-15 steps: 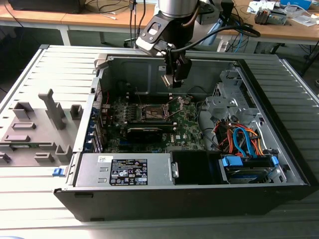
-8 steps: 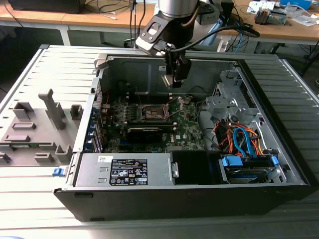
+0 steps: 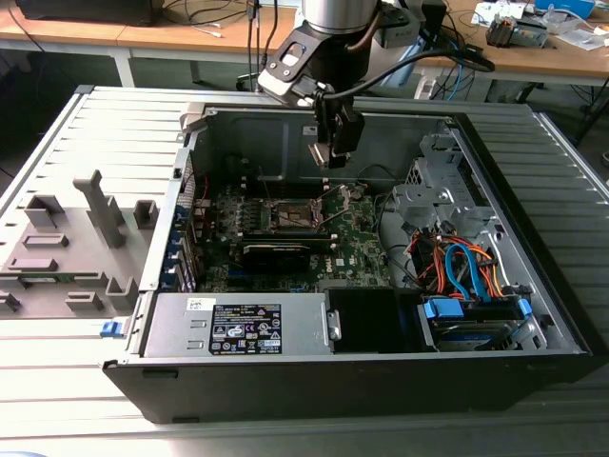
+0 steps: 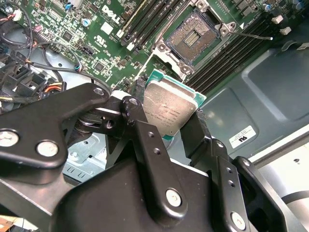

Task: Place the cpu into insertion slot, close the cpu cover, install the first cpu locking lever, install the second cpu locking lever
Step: 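Place the cpu into insertion slot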

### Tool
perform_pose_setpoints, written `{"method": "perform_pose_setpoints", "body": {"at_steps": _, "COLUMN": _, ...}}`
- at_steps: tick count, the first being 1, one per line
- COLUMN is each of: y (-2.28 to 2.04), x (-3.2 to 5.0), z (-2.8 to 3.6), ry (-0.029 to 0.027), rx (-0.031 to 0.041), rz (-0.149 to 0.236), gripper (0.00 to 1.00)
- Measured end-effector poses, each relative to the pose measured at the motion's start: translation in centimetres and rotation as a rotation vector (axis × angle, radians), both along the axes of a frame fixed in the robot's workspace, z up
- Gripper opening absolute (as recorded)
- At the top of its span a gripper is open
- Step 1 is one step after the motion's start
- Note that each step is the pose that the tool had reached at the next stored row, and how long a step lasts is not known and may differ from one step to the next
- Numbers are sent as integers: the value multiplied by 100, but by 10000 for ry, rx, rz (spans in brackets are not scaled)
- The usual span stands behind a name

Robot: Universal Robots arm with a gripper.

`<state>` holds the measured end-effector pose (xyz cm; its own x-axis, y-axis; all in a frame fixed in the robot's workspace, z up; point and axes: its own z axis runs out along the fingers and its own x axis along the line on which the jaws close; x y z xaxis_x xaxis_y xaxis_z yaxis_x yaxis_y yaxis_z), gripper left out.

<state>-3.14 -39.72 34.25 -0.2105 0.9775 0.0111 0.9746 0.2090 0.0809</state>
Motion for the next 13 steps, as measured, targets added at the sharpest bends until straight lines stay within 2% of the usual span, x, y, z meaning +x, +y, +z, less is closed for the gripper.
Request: {"method": "perform_pose_setpoints", "body": {"at_steps": 13, "y": 0, "x": 0, "z": 0, "ry": 0, "rx": 0, "rz": -269, "gripper": 55}}
